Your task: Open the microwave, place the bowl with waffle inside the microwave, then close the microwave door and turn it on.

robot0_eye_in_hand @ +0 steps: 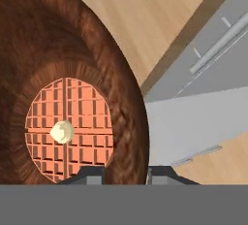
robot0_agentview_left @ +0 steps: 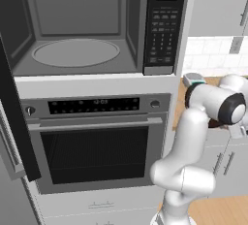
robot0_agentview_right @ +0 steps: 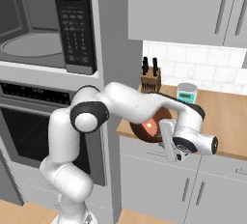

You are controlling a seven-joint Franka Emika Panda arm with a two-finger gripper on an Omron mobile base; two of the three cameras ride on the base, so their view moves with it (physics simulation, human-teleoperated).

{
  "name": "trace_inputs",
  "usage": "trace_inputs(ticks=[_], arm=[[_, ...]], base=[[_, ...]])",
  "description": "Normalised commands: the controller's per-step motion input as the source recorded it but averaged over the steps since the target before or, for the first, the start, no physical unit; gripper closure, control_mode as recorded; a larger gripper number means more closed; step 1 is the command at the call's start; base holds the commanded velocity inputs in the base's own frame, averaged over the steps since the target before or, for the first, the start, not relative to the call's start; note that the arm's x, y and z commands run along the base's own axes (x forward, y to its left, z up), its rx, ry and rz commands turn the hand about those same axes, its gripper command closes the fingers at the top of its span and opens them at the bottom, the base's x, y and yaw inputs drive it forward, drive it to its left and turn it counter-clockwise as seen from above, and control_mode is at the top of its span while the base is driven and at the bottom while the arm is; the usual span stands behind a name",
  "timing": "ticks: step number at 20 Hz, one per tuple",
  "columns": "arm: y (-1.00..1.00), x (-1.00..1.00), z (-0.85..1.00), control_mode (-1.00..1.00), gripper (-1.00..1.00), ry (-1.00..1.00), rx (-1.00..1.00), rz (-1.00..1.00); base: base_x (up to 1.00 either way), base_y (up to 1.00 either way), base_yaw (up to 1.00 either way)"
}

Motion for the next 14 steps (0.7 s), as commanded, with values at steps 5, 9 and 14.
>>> trace_inputs(ticks=[5, 9, 14], arm=[[0.53, -1.0, 0.0, -1.0, 1.0, -0.07, -0.11, 0.01], [0.59, -1.0, 0.15, -1.0, 1.0, 0.0, -0.24, 0.05], [0.6, -0.48, 0.56, -1.0, 1.0, -0.01, -0.16, -0.16]], base=[[0.0, 0.0, 0.0], [0.0, 0.0, 0.0], [0.0, 0.0, 0.0]])
